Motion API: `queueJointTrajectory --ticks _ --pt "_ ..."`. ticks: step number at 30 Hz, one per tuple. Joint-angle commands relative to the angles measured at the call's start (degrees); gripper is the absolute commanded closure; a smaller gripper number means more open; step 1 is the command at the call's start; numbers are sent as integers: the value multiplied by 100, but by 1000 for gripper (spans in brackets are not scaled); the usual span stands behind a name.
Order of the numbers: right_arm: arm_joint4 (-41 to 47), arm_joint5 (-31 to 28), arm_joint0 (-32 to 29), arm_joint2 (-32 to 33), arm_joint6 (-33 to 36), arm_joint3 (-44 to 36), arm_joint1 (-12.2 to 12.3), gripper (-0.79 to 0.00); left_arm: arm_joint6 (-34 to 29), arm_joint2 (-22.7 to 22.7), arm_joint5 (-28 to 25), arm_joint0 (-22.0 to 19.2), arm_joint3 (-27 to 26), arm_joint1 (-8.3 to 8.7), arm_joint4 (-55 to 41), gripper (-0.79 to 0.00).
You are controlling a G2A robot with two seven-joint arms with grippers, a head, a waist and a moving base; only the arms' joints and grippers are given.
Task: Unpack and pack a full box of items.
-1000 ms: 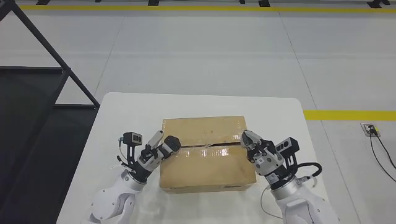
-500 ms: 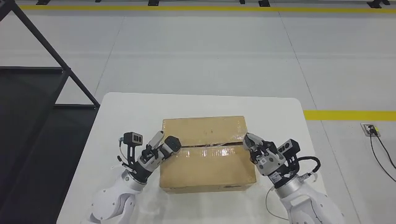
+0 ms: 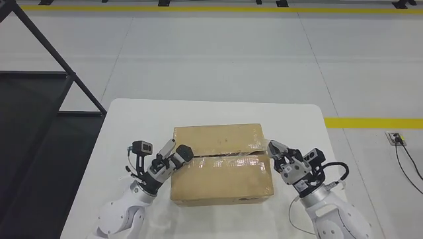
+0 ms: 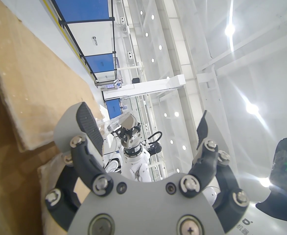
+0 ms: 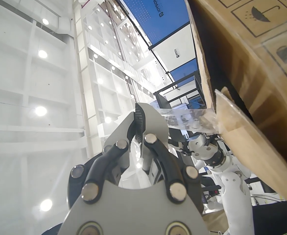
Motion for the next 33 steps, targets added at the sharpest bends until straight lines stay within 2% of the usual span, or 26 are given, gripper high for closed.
queueJointTrajectory --ticks 1,6,10,14,18,21,26,33 --pt "-10 24 3 -15 6 20 4 0 -12 9 0 -9 18 -1 -3 -785" --pt "-14 -24 91 -90 79 72 7 0 2 18 -4 -39 52 -3 -14 -785" --pt "36 -431 202 -198 347 -20 -7 0 75 -51 -124 -51 -5 -3 -76 -785" --pt "115 -895 424 -387 625 -182 -37 0 183 -284 -255 3 -296 9 -357 -785" --pt "44 -1173 907 -745 783 -169 -81 0 236 -617 -388 146 -590 39 -560 -785" --pt "-16 -1202 1388 -1055 803 5 -125 0 256 -867 -421 300 -732 62 -721 -785" --pt "-60 -890 2082 -1452 756 336 -187 0 179 -1194 -437 599 -836 96 -917 -785" --pt "-49 -857 2384 -1686 882 374 -232 0 -47 -1338 -337 787 -849 120 -1109 -785"
